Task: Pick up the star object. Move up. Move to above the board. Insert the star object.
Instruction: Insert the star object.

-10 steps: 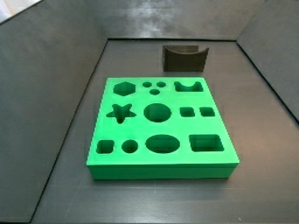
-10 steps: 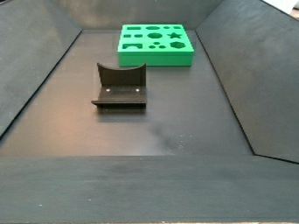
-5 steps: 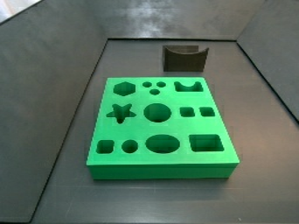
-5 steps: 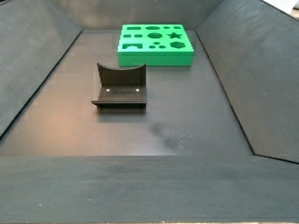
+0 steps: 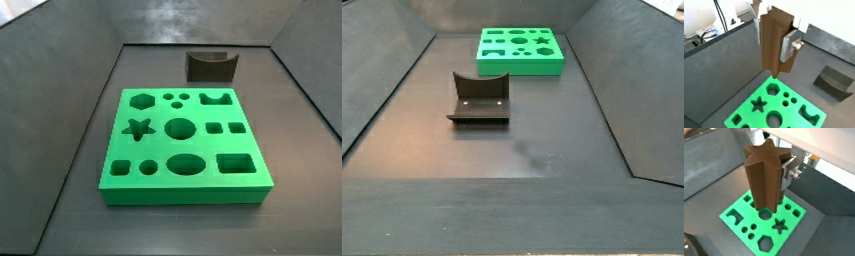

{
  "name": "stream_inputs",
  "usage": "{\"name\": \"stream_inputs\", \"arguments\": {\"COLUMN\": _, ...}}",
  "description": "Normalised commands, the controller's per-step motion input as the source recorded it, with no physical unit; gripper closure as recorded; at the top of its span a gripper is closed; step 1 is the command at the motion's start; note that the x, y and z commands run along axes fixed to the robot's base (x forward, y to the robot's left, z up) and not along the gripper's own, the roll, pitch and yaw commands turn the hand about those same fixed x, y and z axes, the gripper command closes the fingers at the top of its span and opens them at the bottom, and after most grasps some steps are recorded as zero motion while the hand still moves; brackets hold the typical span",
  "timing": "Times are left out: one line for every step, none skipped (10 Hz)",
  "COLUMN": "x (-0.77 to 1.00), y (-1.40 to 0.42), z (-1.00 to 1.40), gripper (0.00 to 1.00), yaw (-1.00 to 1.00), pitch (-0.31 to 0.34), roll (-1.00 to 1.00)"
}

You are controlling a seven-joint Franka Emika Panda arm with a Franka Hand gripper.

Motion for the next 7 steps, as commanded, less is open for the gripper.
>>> {"name": "stream_inputs", "arguments": {"x": -0.51, "y": 0.0, "z": -0.51, "gripper": 1.0, "yaw": -0.34, "pitch": -0.196, "roll": -0.1}}
{"name": "stream_inputs", "arguments": {"x": -0.62, "y": 0.0, "z": -0.47, "gripper": 1.0, "yaw": -0.54, "pitch": -0.124, "roll": -0.11}}
{"name": "stream_inputs", "arguments": {"x": -0.42, "y": -0.03, "z": -0.44, "gripper": 1.0, "yaw": -0.63, "pitch": -0.034, "roll": -0.03}}
{"name": "stream_inputs", "arguments": {"x": -0.3, "y": -0.14, "z": -0.49, "gripper": 1.0, "yaw": -0.63, "pitch": 0.0, "roll": 0.0}}
{"name": "stream_inputs", "arguments": {"x": -0.2, "y": -0.17, "z": -0.49, "gripper": 1.0, "yaw": -0.77, "pitch": 0.0, "roll": 0.0}}
{"name": "stream_inputs", "arguments": {"x": 0.0, "y": -0.42, "z": -0.5, "gripper": 1.0, "yaw": -0.75, "pitch": 0.001, "roll": 0.0}}
{"name": "stream_inputs", "arguments": {"x": 0.0, "y": -0.4, "z": -0.45, "gripper": 1.0, "yaw": -0.75, "pitch": 0.0, "roll": 0.0}}
